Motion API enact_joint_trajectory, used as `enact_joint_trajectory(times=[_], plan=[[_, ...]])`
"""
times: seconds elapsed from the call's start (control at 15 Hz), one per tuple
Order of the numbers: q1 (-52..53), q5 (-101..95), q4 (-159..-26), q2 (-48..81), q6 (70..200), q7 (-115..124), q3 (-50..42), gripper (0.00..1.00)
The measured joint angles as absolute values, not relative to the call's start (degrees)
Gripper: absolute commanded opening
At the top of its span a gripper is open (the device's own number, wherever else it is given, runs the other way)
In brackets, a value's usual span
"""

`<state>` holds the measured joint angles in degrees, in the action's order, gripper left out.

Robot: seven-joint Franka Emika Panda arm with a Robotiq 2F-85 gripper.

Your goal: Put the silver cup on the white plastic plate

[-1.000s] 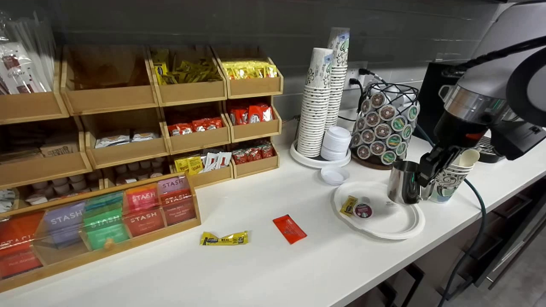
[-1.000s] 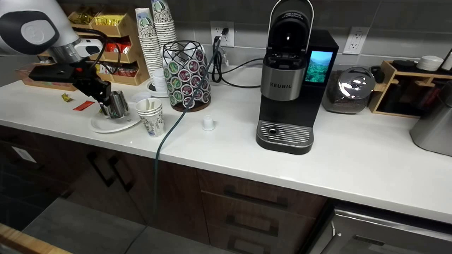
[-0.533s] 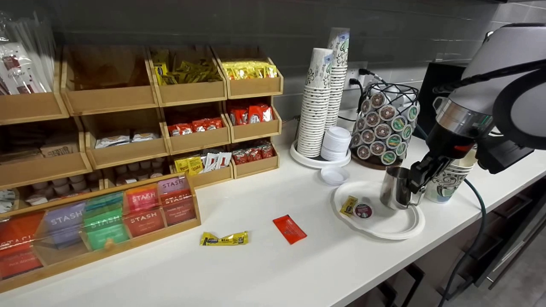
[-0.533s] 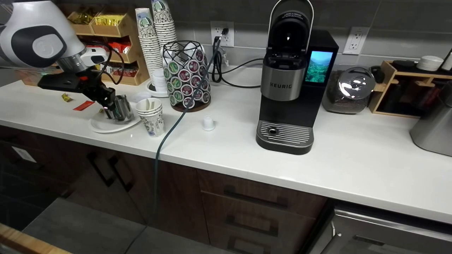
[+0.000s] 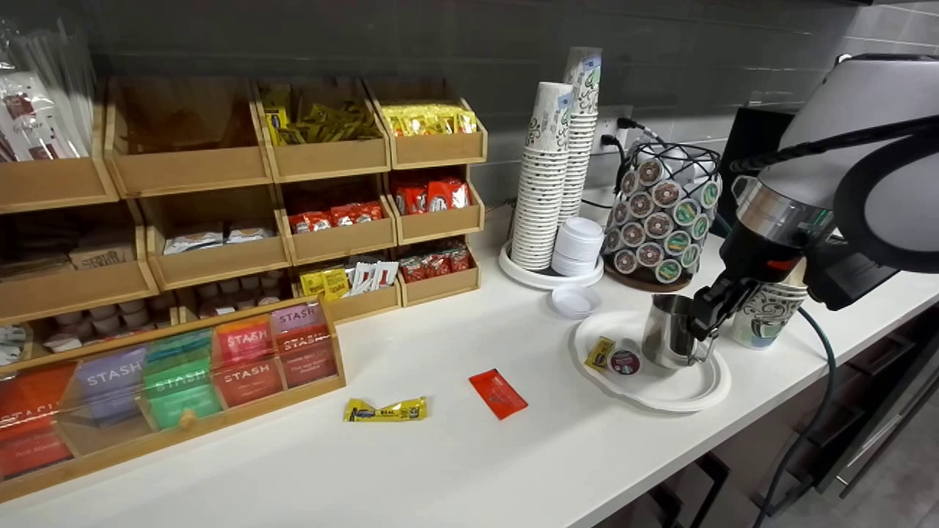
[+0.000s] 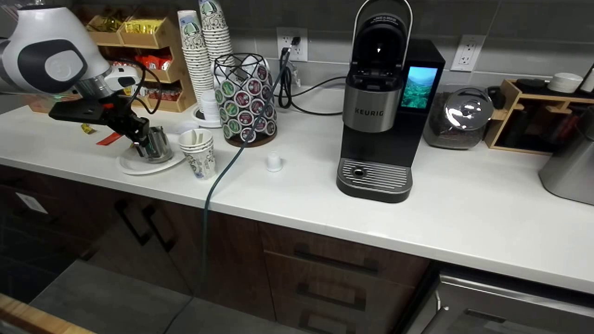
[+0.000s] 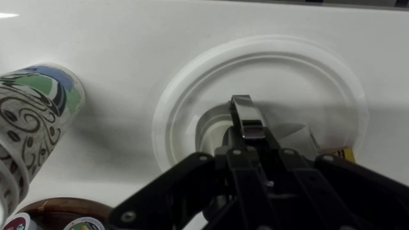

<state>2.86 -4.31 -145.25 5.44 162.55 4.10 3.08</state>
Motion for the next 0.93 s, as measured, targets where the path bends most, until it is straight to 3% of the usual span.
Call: enact_joint_trajectory(times=[0.47, 0.93], plan=[[3.0, 0.5, -144.6, -0.3, 156.5, -3.7, 3.3, 1.0], [-1.0, 3.2, -146.1, -18.5, 147.8, -4.3, -3.0, 1.0]])
